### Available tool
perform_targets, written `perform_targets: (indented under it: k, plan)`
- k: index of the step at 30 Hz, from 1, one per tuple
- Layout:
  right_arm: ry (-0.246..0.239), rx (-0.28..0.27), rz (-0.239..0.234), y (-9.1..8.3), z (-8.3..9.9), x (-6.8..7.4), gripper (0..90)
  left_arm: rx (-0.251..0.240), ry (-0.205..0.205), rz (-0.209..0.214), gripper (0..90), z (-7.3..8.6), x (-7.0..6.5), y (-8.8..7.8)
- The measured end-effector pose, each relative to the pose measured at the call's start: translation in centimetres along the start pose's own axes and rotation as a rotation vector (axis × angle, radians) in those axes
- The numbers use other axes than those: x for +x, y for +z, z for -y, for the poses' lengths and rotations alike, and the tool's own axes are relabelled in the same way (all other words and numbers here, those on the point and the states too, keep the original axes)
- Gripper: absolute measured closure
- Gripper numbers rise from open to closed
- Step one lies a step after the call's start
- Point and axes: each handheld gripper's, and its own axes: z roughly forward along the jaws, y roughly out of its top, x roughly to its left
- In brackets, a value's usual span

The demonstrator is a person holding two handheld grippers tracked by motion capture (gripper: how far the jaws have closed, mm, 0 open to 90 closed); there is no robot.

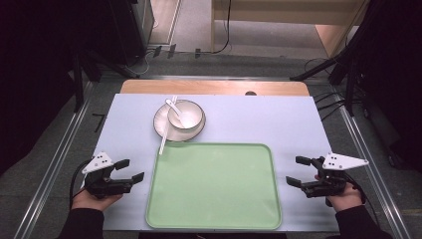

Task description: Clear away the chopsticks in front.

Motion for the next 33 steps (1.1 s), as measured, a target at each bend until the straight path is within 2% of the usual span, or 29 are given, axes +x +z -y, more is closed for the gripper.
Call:
perform_targets:
  k: [4, 8, 12, 14, 18, 23, 26, 29, 32, 33]
  plan:
    - [0.007, -0.004, 0.009, -0.1, -0.1, 0.1, 16.3, -0.010, -0.029, 0.000, 25.6, 0.1, 0.3, -0.2]
    - [0.012, 0.003, 0.032, -0.3, -0.3, 0.4, 16.2, -0.016, -0.031, -0.001, 25.6, 0.0, 0.2, -0.3]
    - [0.032, -0.010, 0.016, -0.5, -0.3, 0.6, 15.4, -0.027, -0.021, 0.009, 25.3, -0.1, 0.3, -0.2]
    - [0.043, -0.004, 0.024, -0.4, -0.1, 0.9, 15.4, -0.034, -0.046, 0.013, 25.3, -0.2, 0.6, -0.2]
    - [0.049, -0.012, 0.038, -0.3, -0.3, 1.2, 15.4, -0.033, -0.063, 0.023, 26.3, -0.4, 0.7, -0.2]
    - [0.069, 0.009, 0.046, -0.2, -0.7, 1.1, 15.6, 0.005, -0.087, 0.019, 26.3, -1.5, 0.4, -0.5]
    - [0.058, 0.002, 0.055, -0.4, -1.3, 1.0, 15.6, -0.011, -0.103, 0.045, 28.1, -2.8, 0.4, -1.1]
    - [0.061, 0.013, 0.050, -0.2, -1.6, 0.8, 15.5, -0.001, -0.089, 0.037, 29.1, -3.7, 0.7, -1.2]
    - [0.056, 0.019, 0.048, 0.0, -1.6, 0.6, 15.5, -0.001, -0.098, 0.034, 31.8, -4.3, 1.0, -1.1]
    - [0.048, 0.012, 0.055, 0.2, -1.5, 0.6, 15.6, 0.006, -0.103, 0.035, 32.8, -5.0, 1.5, -0.8]
